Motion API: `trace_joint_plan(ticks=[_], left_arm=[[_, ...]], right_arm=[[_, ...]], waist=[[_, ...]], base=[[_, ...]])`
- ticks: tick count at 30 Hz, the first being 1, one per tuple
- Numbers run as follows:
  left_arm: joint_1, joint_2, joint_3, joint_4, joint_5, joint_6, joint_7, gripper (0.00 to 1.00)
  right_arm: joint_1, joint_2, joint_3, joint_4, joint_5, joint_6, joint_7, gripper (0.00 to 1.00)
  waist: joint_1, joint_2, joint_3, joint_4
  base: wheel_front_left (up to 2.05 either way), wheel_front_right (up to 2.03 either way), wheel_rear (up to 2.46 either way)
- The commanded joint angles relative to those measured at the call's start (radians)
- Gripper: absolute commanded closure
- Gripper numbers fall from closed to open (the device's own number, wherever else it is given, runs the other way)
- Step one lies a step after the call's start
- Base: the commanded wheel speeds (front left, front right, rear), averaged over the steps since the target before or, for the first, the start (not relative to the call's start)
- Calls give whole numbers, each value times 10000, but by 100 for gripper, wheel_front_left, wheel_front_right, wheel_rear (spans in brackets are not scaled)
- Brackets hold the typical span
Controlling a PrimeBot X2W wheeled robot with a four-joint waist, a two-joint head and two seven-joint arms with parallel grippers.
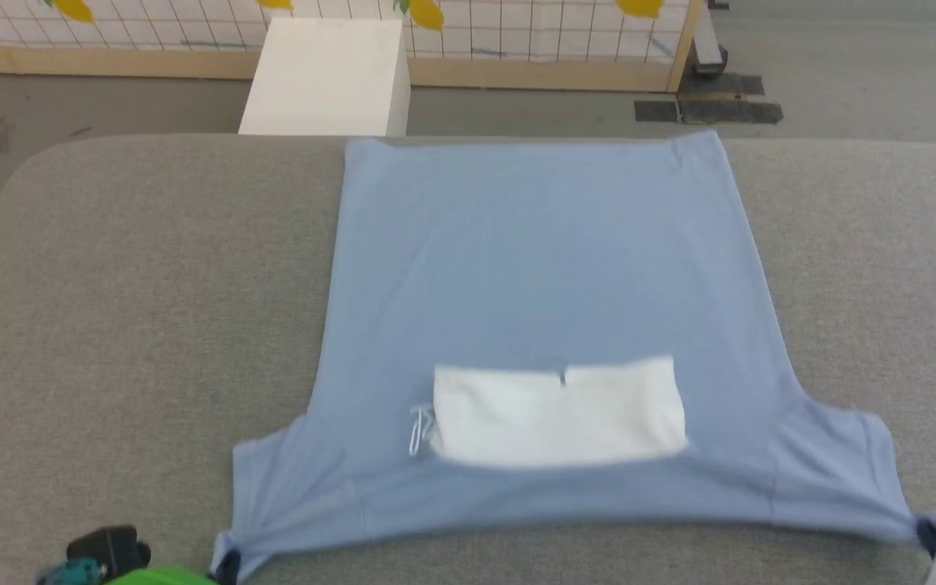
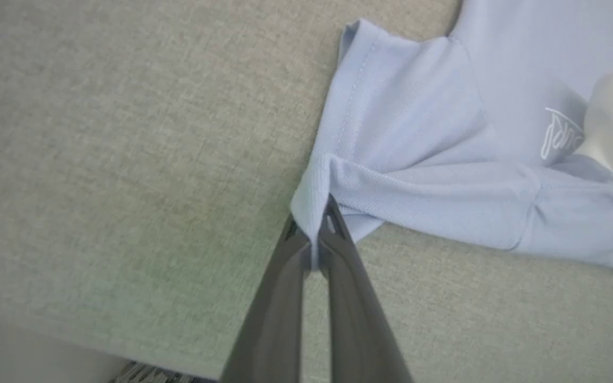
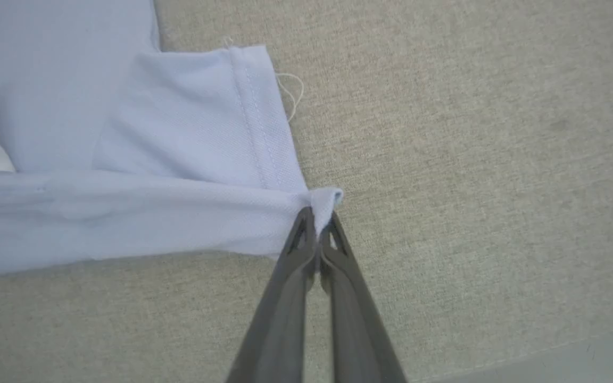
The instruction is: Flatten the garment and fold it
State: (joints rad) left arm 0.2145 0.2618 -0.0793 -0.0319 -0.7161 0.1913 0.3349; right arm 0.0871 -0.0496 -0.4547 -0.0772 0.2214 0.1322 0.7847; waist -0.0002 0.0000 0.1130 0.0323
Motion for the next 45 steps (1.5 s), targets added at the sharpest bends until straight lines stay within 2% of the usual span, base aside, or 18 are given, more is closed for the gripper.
trace_joint_plan(ticks=[1,3,9,10,11,12,18,21,26,30,37,40,45], left_arm=[[387,64,84,-42,-72,147,104,100],[899,65,158,-111,-86,319,106,100],[960,-207,70,-50,-234,240,-88,100],[923,-240,55,-47,-254,211,-120,100],[880,-277,42,-42,-282,178,-155,100],[856,-288,31,-35,-289,159,-174,100],[773,-265,76,-128,-314,80,-325,100],[699,-242,56,-203,-299,38,-366,100],[421,-296,-79,-277,-314,-37,-348,100],[74,-348,-205,-314,-294,-145,-396,100],[-743,-458,-489,-96,-206,-447,-569,100],[-1071,-623,-656,68,-220,-627,-714,100],[-1596,-886,-921,295,-183,-893,-989,100]], right_arm=[[336,-12,-139,141,103,-15,48,100],[962,-10,-274,755,276,-15,-57,100],[1078,-8,5,1946,739,-15,-913,100],[1058,-8,75,2035,763,-15,-1062,71],[1038,-8,163,2121,799,-15,-1221,55],[1002,-8,210,2163,870,-15,-1361,0],[422,-8,455,1727,983,-15,-2752,0],[-217,-7,449,1445,1025,-15,-3835,0],[-1702,-7,914,1274,443,-15,-5341,0],[-3288,-215,1218,1810,-30,-15,-6071,0],[-6454,-1376,1201,4102,-364,-15,-6184,0],[-7732,-1771,965,5129,-791,-15,-5780,0],[-9400,-2240,907,6080,-1504,-15,-4727,0]], waist=[[2,0,-134,133],[2,0,-179,221],[2,0,-202,279],[2,0,-203,281],[2,0,-211,279],[2,0,-223,271],[2,0,-232,248],[2,0,-170,292],[2,0,102,514],[2,0,591,791],[2,0,1835,1460],[2,0,2373,1826],[2,0,3328,2355]], base=[[0,0,0],[0,0,0],[0,0,0],[0,0,0],[0,0,0],[0,0,0],[0,0,0],[0,0,0],[0,0,0],[0,0,0],[0,0,0],[0,0,0],[0,0,0]])
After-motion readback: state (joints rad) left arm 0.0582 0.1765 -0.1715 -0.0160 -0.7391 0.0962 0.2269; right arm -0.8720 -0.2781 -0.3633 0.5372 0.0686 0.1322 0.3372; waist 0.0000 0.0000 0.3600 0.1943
